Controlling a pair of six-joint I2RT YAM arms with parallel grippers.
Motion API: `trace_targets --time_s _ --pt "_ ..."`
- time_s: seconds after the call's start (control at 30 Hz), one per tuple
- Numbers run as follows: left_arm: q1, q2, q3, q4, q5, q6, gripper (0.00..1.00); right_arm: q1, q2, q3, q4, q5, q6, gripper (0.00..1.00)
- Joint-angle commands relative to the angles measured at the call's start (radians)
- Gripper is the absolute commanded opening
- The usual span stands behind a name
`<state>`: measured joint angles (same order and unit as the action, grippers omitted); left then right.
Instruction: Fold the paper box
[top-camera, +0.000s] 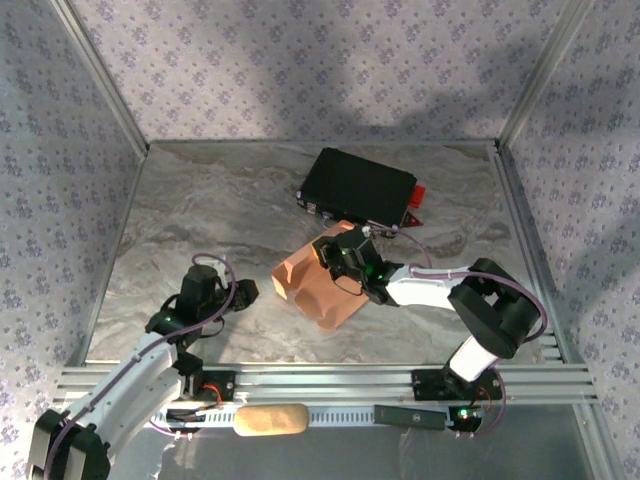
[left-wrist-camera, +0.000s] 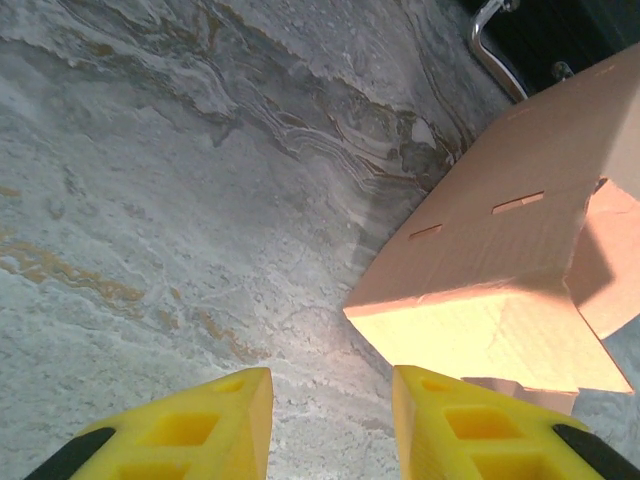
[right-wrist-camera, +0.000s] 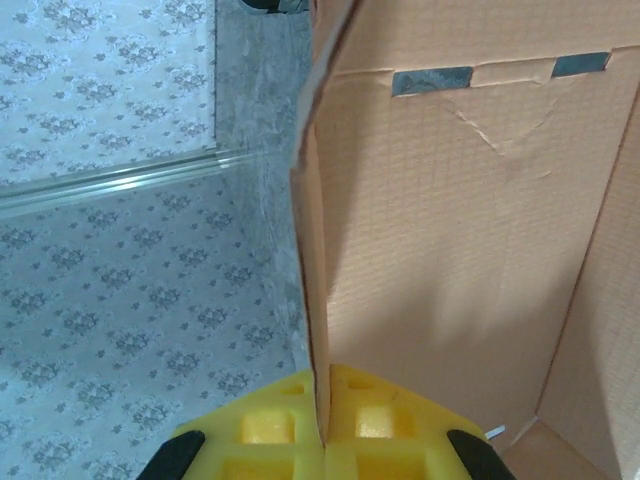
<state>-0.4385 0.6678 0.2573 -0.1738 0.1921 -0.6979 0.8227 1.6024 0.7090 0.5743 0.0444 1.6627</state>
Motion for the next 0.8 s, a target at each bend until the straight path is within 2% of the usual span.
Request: trace_targets --time_s 0.0,0.17,0.27,0.43,0.63,0.77 --pt "-0.006 -0.011 -0.016 0.099 0.035 0.053 0.38 -0.004 0.020 -0.017 0.045 -0.017 -0.035 0.00" --pt "-0.027 0.007 -0.039 0.220 0.039 0.082 0.46 -0.006 0.027 -0.016 0.057 -0.031 -0.030 0.00" --pt "-0.059 0.074 -0.030 0.292 0.057 0.112 0.46 -0.009 0.026 -0.011 0.052 -0.035 -0.029 0.00" --pt "-0.127 0.180 -0.007 0.356 0.080 0.214 0.39 -0.015 0.026 -0.008 0.058 -0.047 -0.035 0.00" --pt "-0.135 0.152 -0.057 0.435 0.069 0.260 0.41 -0.031 0.027 -0.006 0.068 -0.074 -0.039 0.00" --pt "-0.150 0.191 -0.060 0.477 0.070 0.283 0.42 -0.039 0.037 -0.011 0.103 -0.087 -0.029 0.00"
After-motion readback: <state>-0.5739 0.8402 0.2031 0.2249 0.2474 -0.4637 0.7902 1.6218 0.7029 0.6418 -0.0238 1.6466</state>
